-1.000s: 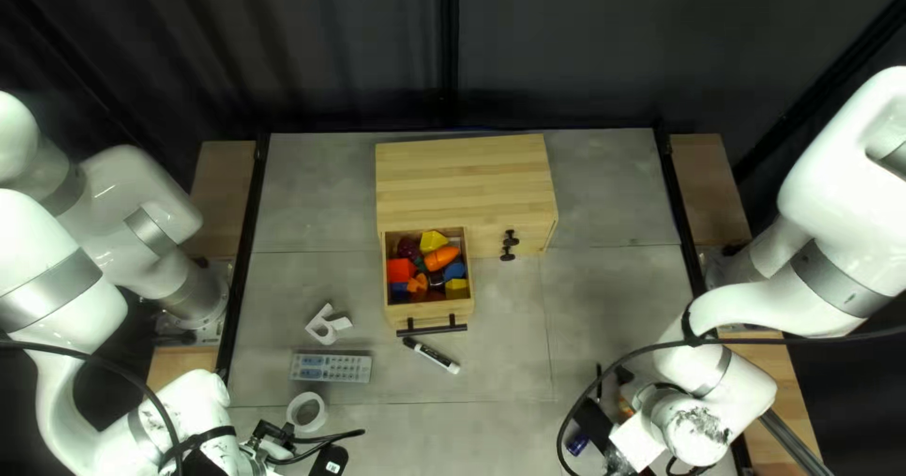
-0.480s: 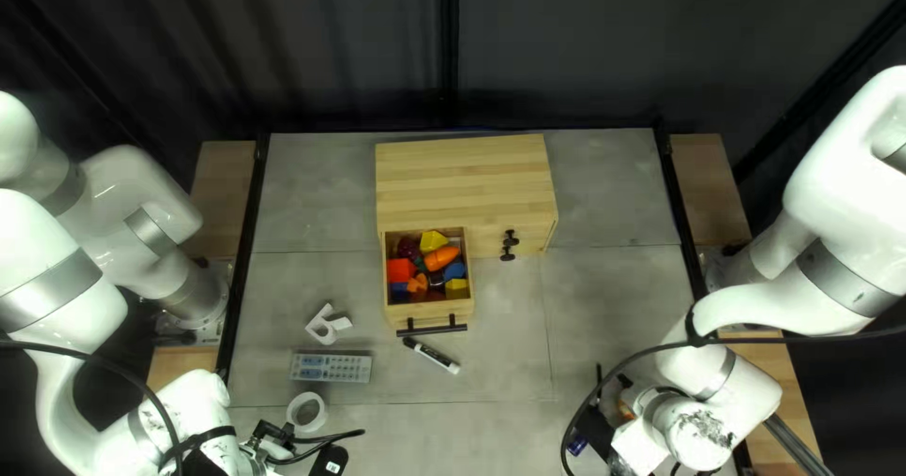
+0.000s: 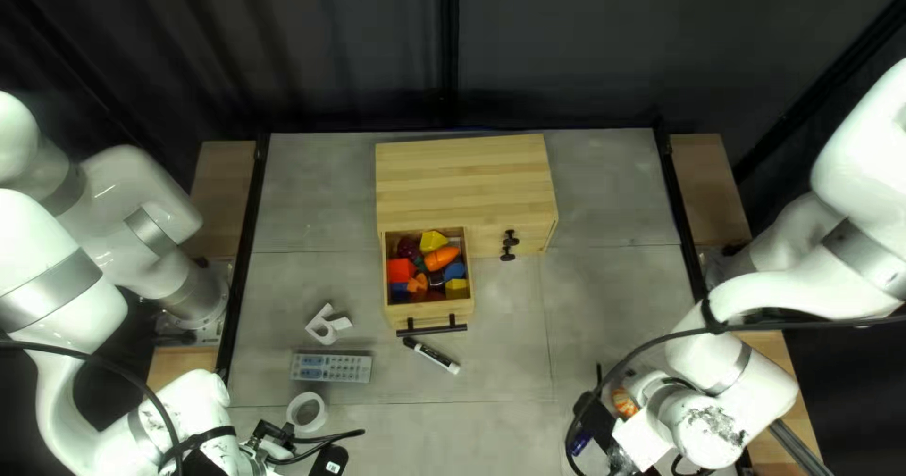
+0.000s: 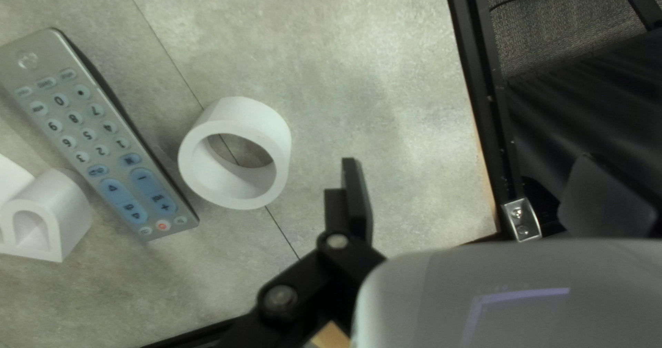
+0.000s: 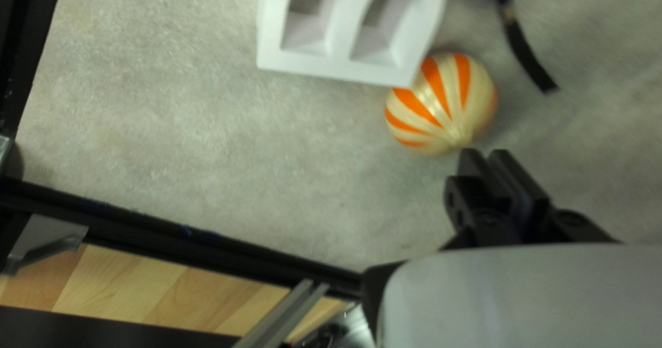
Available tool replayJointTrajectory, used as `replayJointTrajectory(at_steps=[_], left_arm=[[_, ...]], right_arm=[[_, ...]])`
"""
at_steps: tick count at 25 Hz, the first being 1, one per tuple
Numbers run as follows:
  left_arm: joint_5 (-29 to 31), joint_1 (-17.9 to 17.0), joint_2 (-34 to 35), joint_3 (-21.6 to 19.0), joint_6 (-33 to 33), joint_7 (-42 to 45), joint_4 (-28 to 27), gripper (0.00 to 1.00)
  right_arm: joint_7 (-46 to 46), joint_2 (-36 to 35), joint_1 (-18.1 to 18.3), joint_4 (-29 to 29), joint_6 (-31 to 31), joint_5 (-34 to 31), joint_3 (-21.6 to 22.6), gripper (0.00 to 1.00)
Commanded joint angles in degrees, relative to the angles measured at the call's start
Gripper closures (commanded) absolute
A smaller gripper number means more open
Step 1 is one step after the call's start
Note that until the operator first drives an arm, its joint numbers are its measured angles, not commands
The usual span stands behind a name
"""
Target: Open drawers and place objects into drawer and close
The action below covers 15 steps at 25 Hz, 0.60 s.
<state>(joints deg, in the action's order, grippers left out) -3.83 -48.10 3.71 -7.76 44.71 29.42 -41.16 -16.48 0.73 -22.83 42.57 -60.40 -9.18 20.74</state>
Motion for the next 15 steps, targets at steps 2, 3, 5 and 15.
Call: replayJointTrajectory(at_steps=[2,3,5,15], left_arm=[[0.0,0.0,0.0,0.0,0.0,0.0,0.0,0.0],[0.0,0.0,0.0,0.0,0.0,0.0,0.0,0.0],[0.0,0.0,0.0,0.0,0.0,0.0,0.0,0.0],[0.0,0.0,0.0,0.0,0.0,0.0,0.0,0.0]], right_arm=[[-1.1,-1.2,-0.5,-0.3,1.4,1.1,0.5,0.0],[-0.7,-1.2,-0.6,-0.5,1.9,1.5,0.6,0.0],[0.0,-1.2,-0.8,-1.1,3.0,2.2,0.8,0.0],[5.3,-2.0,-0.2,-3.1,7.8,2.3,0.3,0.0]])
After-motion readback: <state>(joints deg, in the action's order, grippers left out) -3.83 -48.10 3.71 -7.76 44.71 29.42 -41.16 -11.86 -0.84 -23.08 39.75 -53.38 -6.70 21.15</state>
